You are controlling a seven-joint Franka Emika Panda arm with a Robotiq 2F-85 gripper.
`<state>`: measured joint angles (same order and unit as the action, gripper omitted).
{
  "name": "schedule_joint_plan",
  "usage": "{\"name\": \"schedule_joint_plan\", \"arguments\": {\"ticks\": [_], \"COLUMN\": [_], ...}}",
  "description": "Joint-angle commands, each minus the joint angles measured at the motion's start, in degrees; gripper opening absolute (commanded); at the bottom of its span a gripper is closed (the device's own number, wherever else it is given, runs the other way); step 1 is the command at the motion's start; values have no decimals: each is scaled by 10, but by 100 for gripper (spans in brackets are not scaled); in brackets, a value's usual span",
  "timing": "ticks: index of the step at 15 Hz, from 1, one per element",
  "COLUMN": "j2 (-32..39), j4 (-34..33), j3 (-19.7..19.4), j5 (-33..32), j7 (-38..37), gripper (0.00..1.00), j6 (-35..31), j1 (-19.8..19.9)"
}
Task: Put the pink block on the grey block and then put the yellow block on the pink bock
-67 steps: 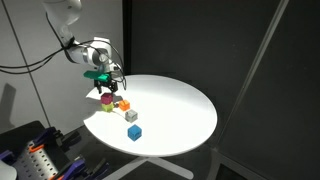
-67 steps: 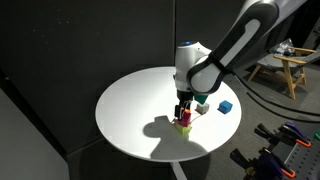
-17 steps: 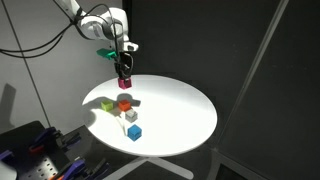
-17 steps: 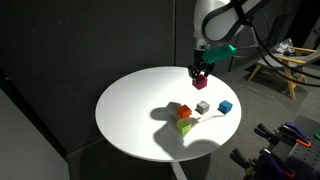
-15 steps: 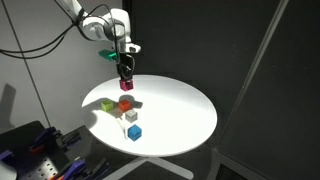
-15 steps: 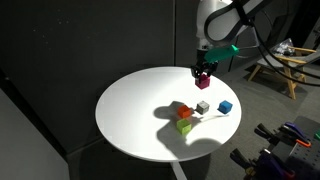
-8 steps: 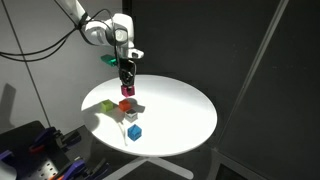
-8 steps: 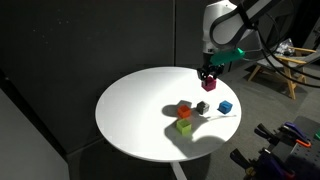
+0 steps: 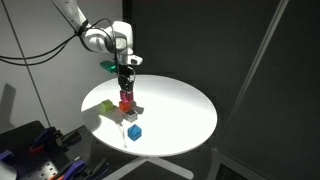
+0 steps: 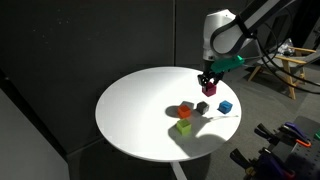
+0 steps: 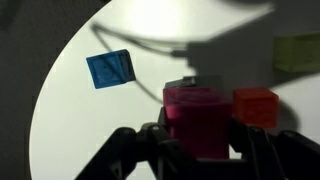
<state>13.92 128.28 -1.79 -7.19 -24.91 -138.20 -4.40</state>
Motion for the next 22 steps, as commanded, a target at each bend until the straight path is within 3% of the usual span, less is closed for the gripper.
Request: {"name": "schedule_joint_plan", "arguments": {"ticks": [1,22], "j2": [14,94], "j4": [2,-21], "j3": [-1,-2], "j5": [20,44], "j7": [32,107], "gripper": [30,30], "j6": [-15,-102], "j1": [10,20]}}
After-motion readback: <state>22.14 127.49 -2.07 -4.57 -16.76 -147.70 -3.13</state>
